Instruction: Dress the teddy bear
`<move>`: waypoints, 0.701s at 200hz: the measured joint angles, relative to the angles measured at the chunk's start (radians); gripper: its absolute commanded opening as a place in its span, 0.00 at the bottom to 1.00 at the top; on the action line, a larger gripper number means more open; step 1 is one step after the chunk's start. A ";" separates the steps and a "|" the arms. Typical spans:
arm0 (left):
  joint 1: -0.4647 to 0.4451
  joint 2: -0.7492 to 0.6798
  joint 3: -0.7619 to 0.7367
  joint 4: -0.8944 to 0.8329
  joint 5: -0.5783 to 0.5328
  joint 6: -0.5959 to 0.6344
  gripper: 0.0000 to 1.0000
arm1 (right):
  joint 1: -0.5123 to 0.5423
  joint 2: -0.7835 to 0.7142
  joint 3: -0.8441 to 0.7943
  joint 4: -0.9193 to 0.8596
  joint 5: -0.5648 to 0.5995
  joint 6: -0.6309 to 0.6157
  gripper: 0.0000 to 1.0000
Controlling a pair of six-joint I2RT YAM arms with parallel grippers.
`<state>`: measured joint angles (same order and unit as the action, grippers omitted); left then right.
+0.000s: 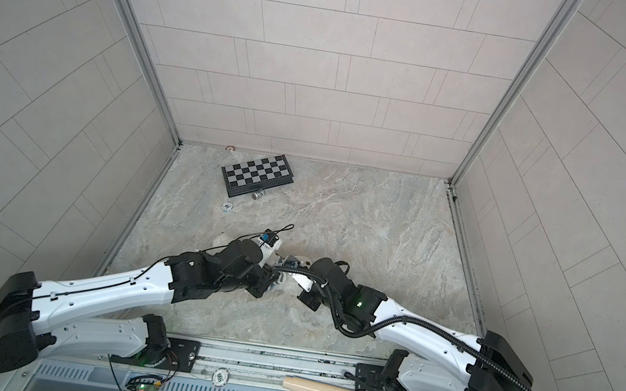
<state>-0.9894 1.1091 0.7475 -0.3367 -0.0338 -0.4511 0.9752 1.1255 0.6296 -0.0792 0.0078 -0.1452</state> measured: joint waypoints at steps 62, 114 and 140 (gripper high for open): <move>-0.002 -0.092 -0.033 -0.016 -0.028 -0.003 0.20 | 0.000 0.000 0.000 0.000 0.000 0.000 0.00; -0.002 -0.063 -0.035 -0.013 -0.025 -0.004 0.21 | 0.000 0.000 0.000 0.000 0.001 0.000 0.00; -0.002 -0.040 -0.035 -0.009 -0.016 -0.004 0.24 | 0.002 0.000 0.000 0.000 0.002 0.000 0.00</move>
<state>-0.9909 1.0691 0.7120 -0.3454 -0.0494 -0.4549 0.9768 1.1255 0.6296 -0.0792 0.0093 -0.1448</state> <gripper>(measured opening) 0.233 0.074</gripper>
